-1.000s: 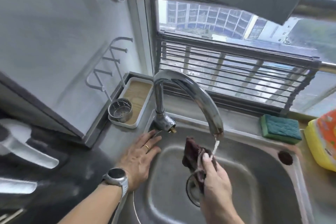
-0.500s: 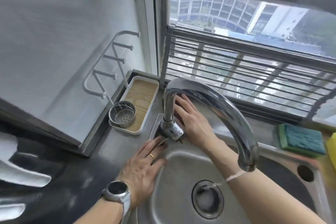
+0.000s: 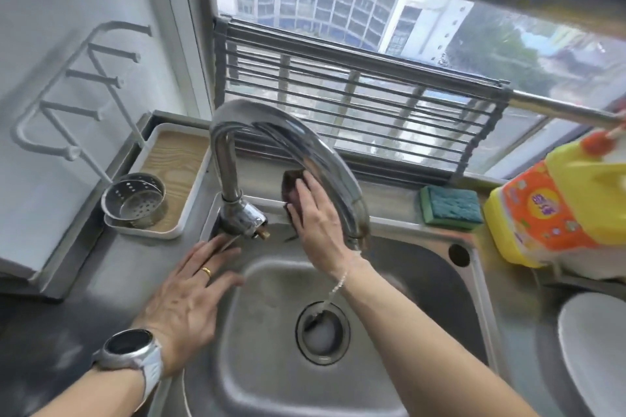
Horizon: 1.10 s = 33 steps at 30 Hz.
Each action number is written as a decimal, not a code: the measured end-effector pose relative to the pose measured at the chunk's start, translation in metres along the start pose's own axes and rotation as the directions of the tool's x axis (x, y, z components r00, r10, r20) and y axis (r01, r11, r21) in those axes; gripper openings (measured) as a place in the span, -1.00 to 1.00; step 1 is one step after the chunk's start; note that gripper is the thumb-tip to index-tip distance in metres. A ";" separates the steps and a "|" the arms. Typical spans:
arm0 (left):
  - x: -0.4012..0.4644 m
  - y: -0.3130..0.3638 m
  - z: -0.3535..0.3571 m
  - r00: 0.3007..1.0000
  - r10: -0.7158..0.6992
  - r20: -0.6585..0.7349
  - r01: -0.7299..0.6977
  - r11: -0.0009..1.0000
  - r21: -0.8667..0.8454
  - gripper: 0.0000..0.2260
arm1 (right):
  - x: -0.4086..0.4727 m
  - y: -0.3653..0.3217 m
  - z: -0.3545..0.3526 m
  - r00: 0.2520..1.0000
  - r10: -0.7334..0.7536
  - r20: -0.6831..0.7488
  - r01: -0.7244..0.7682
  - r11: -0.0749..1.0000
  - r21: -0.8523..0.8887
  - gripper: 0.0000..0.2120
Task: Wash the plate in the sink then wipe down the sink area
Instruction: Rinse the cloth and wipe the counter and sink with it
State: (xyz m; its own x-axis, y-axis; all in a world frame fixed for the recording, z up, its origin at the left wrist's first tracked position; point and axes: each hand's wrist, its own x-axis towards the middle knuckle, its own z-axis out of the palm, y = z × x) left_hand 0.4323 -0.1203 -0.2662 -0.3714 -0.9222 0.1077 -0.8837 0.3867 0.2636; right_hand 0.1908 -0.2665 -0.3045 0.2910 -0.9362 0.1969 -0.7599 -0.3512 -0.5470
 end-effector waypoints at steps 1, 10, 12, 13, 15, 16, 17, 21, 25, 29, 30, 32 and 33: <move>0.001 0.001 0.000 1.000 0.019 -0.015 -0.019 1.000 0.001 -0.54 | -0.004 -0.003 -0.013 1.000 -0.016 0.023 0.015 0.998 0.058 -0.41; 0.005 -0.001 0.009 0.987 0.103 -0.124 -0.094 0.993 0.075 -0.56 | -0.055 0.038 -0.114 0.924 0.294 -0.246 -0.364 0.875 -0.318 -0.56; 0.005 -0.002 0.009 0.983 0.112 -0.142 -0.101 0.991 0.083 -0.56 | -0.054 0.033 -0.110 0.899 0.317 -0.301 -0.405 0.864 -0.300 -0.57; 0.005 -0.003 0.009 0.981 0.116 -0.155 -0.104 0.991 0.084 -0.56 | -0.057 0.030 -0.109 0.905 0.301 -0.300 -0.389 0.871 -0.299 -0.58; 0.005 -0.002 0.011 0.976 0.135 -0.170 -0.120 0.988 0.095 -0.56 | -0.068 0.033 -0.115 0.957 0.189 -0.220 -0.259 0.899 -0.353 -0.60; 0.006 -0.001 0.011 0.974 0.141 -0.179 -0.126 0.987 0.095 -0.56 | -0.076 0.039 -0.120 0.980 0.105 -0.167 -0.163 0.907 -0.388 -0.60; 0.006 0.000 0.012 0.971 0.143 -0.191 -0.128 0.988 0.092 -0.56 | -0.084 0.046 -0.128 0.993 0.018 -0.113 -0.065 0.904 -0.422 -0.57; 0.008 -0.003 0.015 0.967 0.152 -0.203 -0.136 0.987 0.088 -0.55 | -0.113 0.072 -0.158 0.983 -0.173 0.059 0.179 0.841 -0.510 -0.43; 0.010 -0.005 0.019 0.968 0.141 -0.208 -0.126 0.989 0.084 -0.55 | -0.162 0.099 -0.184 0.983 -0.165 0.081 0.180 0.768 -0.614 -0.38; 0.008 -0.004 0.018 0.976 0.127 -0.178 -0.113 0.990 0.088 -0.56 | -0.187 0.111 -0.198 0.996 -0.025 -0.080 -0.033 0.761 -0.648 -0.39; 0.008 -0.004 0.017 0.976 0.126 -0.175 -0.112 0.990 0.089 -0.56 | -0.186 0.109 -0.197 0.996 0.005 -0.093 -0.063 0.773 -0.631 -0.40; 0.008 -0.005 0.018 0.977 0.133 -0.167 -0.120 0.989 0.086 -0.57 | -0.188 0.103 -0.194 0.990 0.083 -0.115 -0.135 0.800 -0.585 -0.46; 0.008 -0.004 0.019 0.977 0.131 -0.166 -0.119 0.990 0.080 -0.57 | -0.191 0.098 -0.194 0.979 0.141 -0.146 -0.198 0.818 -0.539 -0.51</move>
State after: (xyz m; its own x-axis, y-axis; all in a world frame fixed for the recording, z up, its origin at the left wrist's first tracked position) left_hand 0.4278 -0.1292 -0.2843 -0.4319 -0.8511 0.2986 -0.8530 0.4929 0.1712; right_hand -0.0521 -0.1239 -0.2385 0.0928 -0.9678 0.2341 -0.9931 -0.1068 -0.0481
